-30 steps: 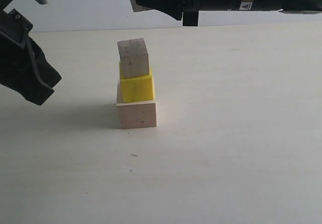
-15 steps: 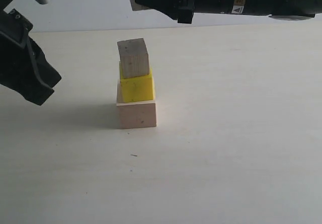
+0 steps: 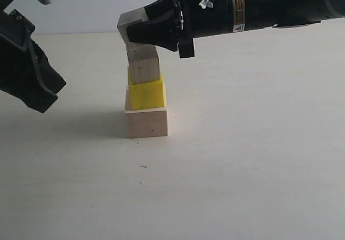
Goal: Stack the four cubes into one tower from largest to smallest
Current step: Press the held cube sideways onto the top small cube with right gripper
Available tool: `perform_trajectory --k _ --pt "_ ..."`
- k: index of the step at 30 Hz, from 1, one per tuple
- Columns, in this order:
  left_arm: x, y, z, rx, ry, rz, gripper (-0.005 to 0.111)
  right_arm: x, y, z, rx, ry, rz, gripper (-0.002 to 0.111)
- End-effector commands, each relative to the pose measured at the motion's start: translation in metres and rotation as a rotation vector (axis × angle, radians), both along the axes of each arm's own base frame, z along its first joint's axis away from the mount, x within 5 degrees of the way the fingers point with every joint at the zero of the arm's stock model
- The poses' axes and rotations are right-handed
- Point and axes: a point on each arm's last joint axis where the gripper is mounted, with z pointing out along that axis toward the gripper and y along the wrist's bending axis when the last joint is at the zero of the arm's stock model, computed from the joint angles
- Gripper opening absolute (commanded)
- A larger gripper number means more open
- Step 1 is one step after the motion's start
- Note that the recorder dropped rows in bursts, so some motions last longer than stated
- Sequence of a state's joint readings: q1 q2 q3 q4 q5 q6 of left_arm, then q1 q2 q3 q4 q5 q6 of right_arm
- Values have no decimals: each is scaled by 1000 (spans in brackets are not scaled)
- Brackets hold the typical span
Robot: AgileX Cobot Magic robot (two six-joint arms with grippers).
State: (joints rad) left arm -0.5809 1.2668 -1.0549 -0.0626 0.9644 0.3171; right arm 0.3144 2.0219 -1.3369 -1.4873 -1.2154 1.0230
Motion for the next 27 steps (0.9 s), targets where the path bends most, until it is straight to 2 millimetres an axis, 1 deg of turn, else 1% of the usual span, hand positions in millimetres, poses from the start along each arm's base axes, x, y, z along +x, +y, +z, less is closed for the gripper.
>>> perform_trajectory --k 1,4,8,13,16,21,27 --pt "1 0 -1 -2 -5 1 0 1 0 3 13 -17 1 0" --pt "1 0 -1 -2 -5 1 0 3 1 -1 15 -26 -1 0" --pt "1 0 -1 -2 -5 1 0 8 2 -8 41 3 -26 0" --pt "1 0 -1 -3 -7 1 0 13 4 -6 25 -3 -10 0" --pt "1 0 -1 -3 -7 1 0 13 4 -5 10 -8 2 0" --pt "1 0 -1 -3 -7 1 0 10 4 -10 -45 -11 39 0" --pt "1 0 -1 -3 -7 1 0 11 4 -9 -25 -5 25 0"
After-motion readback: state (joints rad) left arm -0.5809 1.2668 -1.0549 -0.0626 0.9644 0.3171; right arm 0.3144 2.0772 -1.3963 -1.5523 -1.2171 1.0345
